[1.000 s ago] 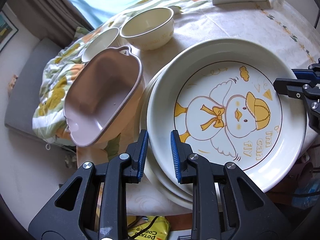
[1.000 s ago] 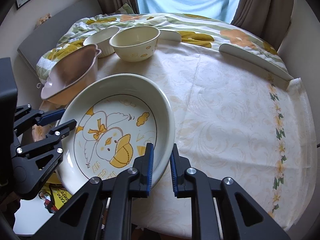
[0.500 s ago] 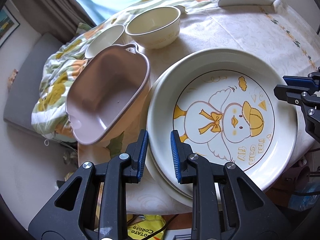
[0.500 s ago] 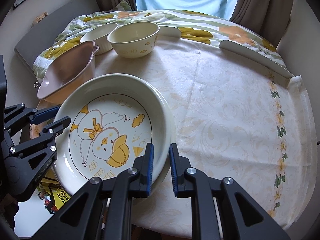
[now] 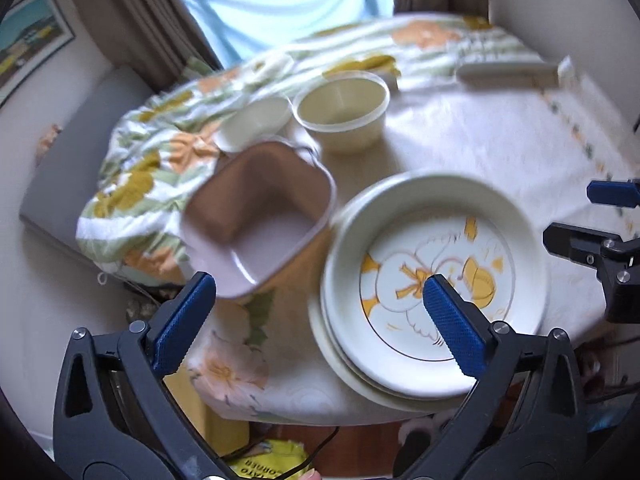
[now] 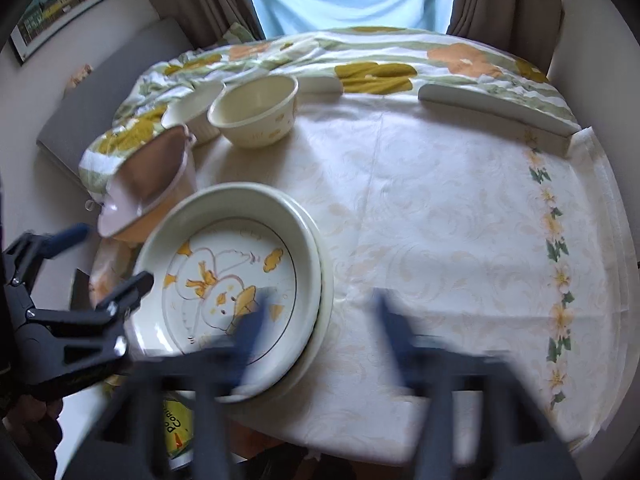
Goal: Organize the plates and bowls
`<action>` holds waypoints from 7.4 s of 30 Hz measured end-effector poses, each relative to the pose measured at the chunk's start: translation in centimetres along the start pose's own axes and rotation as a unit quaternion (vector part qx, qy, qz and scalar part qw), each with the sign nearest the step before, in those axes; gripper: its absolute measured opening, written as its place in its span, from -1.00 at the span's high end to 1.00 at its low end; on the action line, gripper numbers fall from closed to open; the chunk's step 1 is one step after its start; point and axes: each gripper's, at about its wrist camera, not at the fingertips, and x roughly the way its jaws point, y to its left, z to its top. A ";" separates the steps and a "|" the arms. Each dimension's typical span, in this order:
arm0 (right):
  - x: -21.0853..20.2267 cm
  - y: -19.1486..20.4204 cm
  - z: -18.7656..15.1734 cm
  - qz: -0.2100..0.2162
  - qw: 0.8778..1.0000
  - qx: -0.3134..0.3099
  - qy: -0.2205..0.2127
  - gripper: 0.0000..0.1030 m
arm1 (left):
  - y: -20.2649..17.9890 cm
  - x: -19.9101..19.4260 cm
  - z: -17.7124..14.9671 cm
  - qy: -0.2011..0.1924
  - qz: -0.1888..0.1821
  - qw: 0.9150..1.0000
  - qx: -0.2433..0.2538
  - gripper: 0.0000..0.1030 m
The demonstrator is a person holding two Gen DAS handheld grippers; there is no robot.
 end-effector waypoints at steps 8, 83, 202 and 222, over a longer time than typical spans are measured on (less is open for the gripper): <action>-2.9 1.2 3.1 0.036 0.995 -0.081 -0.039 -0.99 | 6.6 -3.5 -0.3 -0.009 -0.034 0.986 -0.166 -1.00; -6.3 -17.1 0.1 0.033 0.997 0.066 -0.007 0.74 | -19.4 -0.8 6.5 0.044 -0.240 0.965 -0.093 0.76; 9.7 -2.2 18.6 0.095 0.991 0.074 0.059 0.73 | 3.6 14.7 16.7 0.103 -0.208 0.958 -0.168 0.65; -8.1 -17.1 6.8 0.050 0.993 0.108 0.003 0.73 | -17.9 -1.2 13.7 0.085 -0.266 0.955 -0.102 0.65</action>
